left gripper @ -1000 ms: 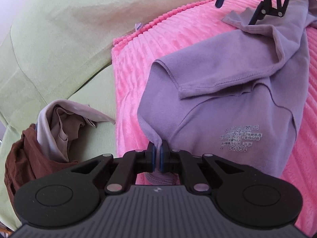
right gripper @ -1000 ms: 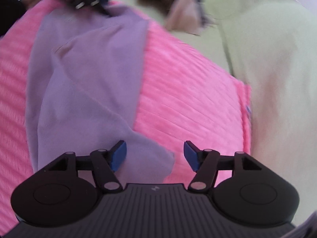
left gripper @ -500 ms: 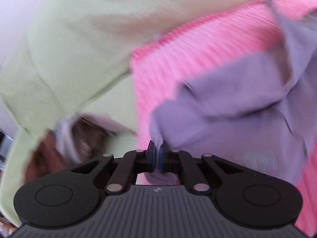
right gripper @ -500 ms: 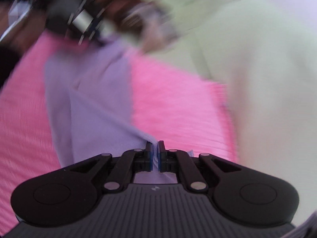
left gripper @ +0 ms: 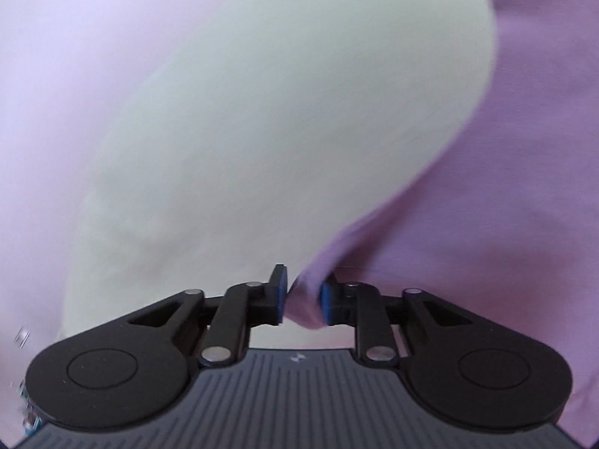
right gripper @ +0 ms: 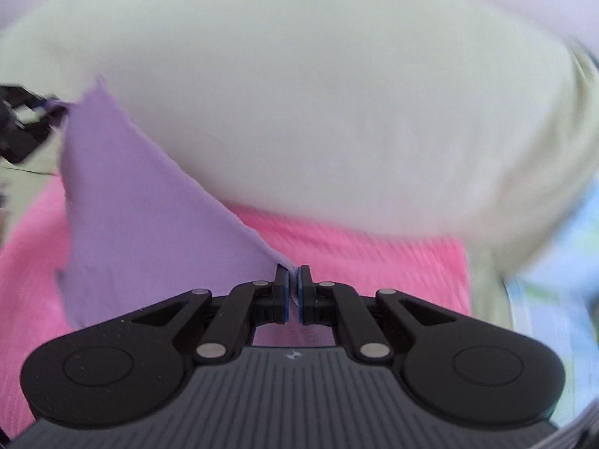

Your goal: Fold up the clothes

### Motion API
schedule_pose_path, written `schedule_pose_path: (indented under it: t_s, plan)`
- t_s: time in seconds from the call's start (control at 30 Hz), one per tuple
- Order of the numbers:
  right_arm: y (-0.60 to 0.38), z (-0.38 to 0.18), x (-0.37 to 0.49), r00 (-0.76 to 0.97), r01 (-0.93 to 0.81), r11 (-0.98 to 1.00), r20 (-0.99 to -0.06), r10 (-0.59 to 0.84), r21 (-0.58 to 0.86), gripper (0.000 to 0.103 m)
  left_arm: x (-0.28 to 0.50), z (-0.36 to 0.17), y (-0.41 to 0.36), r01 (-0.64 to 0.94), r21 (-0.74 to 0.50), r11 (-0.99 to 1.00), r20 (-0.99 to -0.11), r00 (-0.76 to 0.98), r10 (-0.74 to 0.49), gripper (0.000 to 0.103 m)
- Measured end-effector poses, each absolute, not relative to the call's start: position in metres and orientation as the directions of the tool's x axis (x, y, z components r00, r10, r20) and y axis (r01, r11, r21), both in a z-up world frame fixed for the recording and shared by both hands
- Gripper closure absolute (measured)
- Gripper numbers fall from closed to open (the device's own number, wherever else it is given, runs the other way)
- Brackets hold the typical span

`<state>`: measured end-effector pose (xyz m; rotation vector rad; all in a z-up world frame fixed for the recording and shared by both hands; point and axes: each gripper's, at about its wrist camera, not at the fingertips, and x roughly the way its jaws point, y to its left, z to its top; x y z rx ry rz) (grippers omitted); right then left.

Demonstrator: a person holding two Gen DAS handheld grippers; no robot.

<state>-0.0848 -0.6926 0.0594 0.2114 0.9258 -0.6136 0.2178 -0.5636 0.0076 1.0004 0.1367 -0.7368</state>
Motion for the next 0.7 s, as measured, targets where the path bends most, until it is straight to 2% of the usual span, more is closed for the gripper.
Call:
schedule_pose_path:
  t_s: [0.03, 0.13, 0.2, 0.27, 0.33, 0.43, 0.57, 0.7]
  plan:
    - [-0.704, 0.038, -0.094, 0.401, 0.607, 0.791, -0.830, -0.387, -0.076, 0.099, 0.208, 0.002, -0.565, 0.637, 0.711, 0.297, -0.442, 0.734, -0.515, 0.045]
    - [-0.719, -0.043, -0.123, 0.235, 0.658, 0.744, -0.906, -0.351, -0.117, 0.088, 0.164, -0.022, -0.540, 0.704, 0.685, 0.184, -0.512, 0.646, -0.566, 0.044]
    - [-0.695, -0.066, -0.144, 0.234, 0.625, 0.753, -0.870, -0.433, -0.207, 0.061, 0.138, -0.036, -0.503, 0.730, 0.666, 0.152, -0.541, 0.613, -0.575, 0.044]
    - [-0.664, -0.066, -0.167, 0.319, 0.560, 0.769, -0.778, -0.542, -0.306, 0.046, 0.098, -0.054, -0.454, 0.759, 0.641, 0.111, -0.571, 0.568, -0.593, 0.044]
    - [-0.623, -0.060, -0.199, 0.454, 0.434, 0.794, -0.659, -0.600, -0.425, 0.045, 0.058, -0.068, -0.413, 0.782, 0.620, 0.068, -0.594, 0.524, -0.611, 0.044]
    - [-0.582, -0.064, -0.226, 0.581, 0.212, 0.785, -0.571, -0.580, -0.582, 0.045, -0.031, -0.091, -0.369, 0.795, 0.606, -0.007, -0.603, 0.453, -0.657, 0.043]
    - [-0.551, -0.086, -0.245, 0.621, 0.090, 0.740, -0.543, -0.565, -0.667, 0.045, -0.123, -0.119, -0.354, 0.681, 0.728, -0.081, -0.504, 0.452, -0.736, 0.042]
    - [-0.544, -0.093, -0.252, 0.630, 0.057, 0.735, -0.547, -0.552, -0.676, 0.041, -0.140, -0.144, -0.379, 0.656, 0.738, -0.158, -0.566, 0.475, -0.674, 0.042]
